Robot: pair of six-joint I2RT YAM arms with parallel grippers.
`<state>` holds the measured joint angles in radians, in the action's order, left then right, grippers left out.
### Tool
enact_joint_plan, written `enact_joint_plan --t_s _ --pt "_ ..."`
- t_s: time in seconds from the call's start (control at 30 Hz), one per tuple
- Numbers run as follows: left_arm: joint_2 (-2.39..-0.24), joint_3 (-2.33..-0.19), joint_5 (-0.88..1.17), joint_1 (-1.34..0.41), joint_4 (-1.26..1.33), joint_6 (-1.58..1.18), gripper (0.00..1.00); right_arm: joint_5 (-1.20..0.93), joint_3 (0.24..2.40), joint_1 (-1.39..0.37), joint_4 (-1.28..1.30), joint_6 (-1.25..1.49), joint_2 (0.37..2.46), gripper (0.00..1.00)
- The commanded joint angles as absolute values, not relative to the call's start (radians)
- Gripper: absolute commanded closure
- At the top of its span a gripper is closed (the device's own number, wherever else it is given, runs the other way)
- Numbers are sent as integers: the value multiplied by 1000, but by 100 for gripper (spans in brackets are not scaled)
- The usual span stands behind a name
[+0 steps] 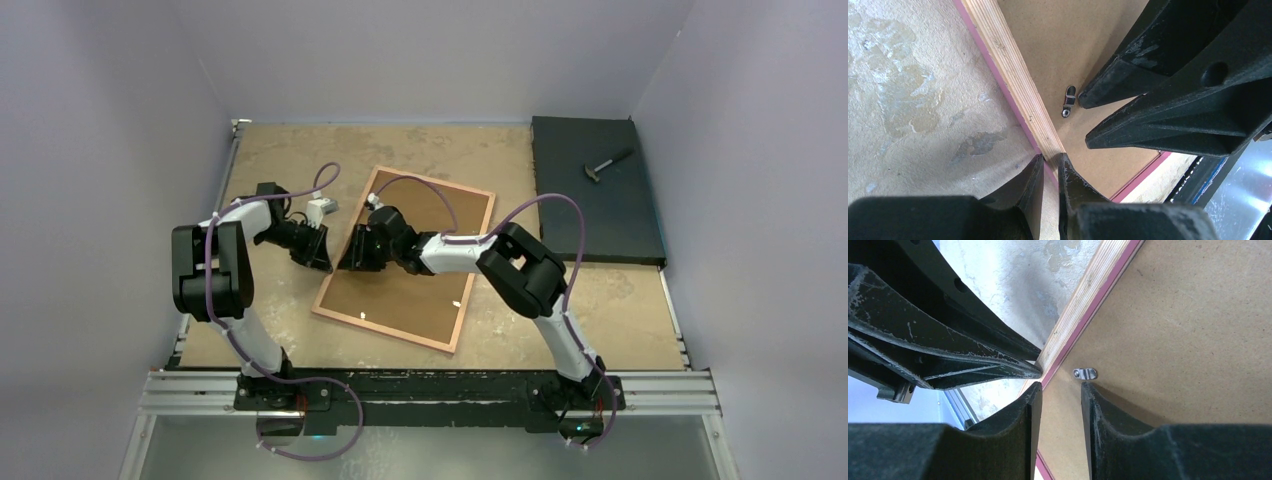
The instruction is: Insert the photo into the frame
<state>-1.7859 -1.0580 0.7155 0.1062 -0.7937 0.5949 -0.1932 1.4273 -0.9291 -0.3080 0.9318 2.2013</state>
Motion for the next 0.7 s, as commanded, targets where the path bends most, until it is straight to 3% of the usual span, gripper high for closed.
enact_joint_plan --t_s 0.0,0.67 --pt "-1804 -1021 694 99 -764 629 100 -183 1468 -930 -296 936 2217 62" --pt "-1796 -1024 700 98 -770 634 100 -147 1500 -925 -287 887 2250 68"
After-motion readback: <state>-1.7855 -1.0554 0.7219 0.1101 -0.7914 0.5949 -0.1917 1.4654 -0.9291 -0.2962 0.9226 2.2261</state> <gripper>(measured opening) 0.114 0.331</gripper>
